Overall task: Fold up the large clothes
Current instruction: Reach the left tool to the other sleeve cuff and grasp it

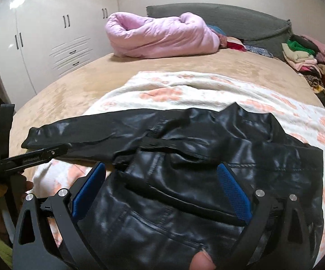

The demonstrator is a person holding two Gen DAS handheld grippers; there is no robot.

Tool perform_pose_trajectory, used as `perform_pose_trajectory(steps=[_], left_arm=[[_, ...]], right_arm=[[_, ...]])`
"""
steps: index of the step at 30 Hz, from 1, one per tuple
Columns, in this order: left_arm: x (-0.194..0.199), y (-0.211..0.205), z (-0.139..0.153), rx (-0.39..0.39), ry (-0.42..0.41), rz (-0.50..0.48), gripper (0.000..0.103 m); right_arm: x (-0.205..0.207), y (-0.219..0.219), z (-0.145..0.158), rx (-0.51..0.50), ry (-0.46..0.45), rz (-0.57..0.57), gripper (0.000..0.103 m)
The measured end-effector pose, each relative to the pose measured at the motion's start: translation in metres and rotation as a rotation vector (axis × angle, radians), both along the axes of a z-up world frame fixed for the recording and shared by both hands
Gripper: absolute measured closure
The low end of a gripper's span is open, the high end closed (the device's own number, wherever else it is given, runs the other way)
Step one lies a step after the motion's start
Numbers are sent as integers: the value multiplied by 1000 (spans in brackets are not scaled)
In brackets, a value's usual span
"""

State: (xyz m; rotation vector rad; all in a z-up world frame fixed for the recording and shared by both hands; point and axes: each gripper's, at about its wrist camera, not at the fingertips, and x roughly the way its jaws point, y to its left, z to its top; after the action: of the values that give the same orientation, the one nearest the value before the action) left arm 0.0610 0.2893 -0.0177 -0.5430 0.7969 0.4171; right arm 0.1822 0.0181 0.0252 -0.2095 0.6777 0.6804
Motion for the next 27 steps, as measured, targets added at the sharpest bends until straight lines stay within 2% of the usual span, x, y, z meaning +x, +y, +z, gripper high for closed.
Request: perform_pose_trajectory(steps=[14,23,27], left_arm=[[-30,57,-14,-63,-23,164,9],[-47,93,-32,-130,-66,294,9],[-52,113,-37,-195,-135,354,10]], right_arm=[[-20,55,-6,-48,-35,88,4],[-18,47,-18,-59,-6,68,4],[-13,32,-22,-49,13,39,4]])
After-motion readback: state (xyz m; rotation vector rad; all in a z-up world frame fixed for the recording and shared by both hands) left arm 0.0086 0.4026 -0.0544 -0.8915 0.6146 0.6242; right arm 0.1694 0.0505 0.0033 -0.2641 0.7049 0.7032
